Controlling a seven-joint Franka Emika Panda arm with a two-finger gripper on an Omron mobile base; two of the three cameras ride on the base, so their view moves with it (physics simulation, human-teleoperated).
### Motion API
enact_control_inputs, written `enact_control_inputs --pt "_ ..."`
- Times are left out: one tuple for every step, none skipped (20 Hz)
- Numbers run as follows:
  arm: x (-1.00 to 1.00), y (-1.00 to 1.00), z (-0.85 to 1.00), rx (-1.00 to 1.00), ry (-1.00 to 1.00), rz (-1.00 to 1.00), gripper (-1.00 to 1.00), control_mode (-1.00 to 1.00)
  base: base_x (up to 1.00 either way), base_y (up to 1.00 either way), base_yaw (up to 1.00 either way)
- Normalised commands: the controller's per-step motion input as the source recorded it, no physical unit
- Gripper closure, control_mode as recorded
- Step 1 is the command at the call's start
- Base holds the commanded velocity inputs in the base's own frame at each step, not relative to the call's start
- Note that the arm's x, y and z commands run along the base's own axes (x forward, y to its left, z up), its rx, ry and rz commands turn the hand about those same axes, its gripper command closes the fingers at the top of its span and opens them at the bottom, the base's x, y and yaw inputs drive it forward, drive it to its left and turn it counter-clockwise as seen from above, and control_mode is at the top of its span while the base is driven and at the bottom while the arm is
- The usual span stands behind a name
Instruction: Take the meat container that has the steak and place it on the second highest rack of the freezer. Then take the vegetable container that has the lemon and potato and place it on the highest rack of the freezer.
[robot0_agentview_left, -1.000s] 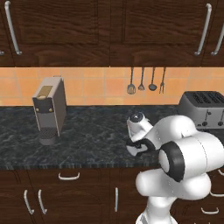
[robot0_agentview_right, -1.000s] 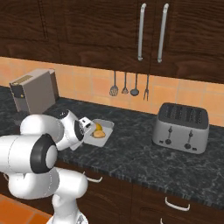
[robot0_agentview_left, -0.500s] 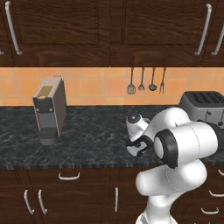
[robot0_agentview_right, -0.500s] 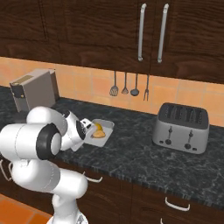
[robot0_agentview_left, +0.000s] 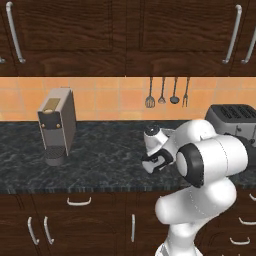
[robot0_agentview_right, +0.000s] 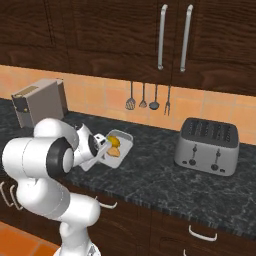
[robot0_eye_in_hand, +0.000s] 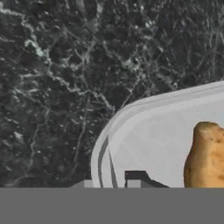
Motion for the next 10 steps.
enact_control_inputs --pt "-0.39 0.0 0.16 0.0 -0.01 0.0 1.0 -1.0 0.0 0.0 0.0" --pt "-0.54 0.0 0.39 0.0 -0.03 0.0 1.0 -1.0 0.0 0.0 0.0" --pt "-0.64 0.0 0.49 0.0 -0.08 0.0 1.0 -1.0 0.0 0.0 0.0" --pt "-0.7 0.04 0.67 0.0 -0.13 0.0 1.0 -1.0 0.0 0.0 0.0" --pt "-0.7 0.09 0.76 0.0 -0.17 0.0 1.0 -1.0 0.0 0.0 0.0" --pt "-0.69 0.11 0.86 0.0 -0.21 0.0 1.0 -1.0 0.0 0.0 0.0" --pt "-0.7 0.13 0.97 -0.02 -0.27 0.0 1.0 -1.0 0.0 0.0 0.0" --pt "-0.75 0.07 1.0 -0.03 -0.28 0.0 1.0 -1.0 0.0 0.0 0.0" --pt "-0.69 0.06 1.0 -0.01 -0.22 0.0 1.0 -1.0 0.0 0.0 0.0" --pt "-0.74 0.12 0.94 0.0 -0.12 0.0 1.0 -1.0 0.0 0.0 0.0"
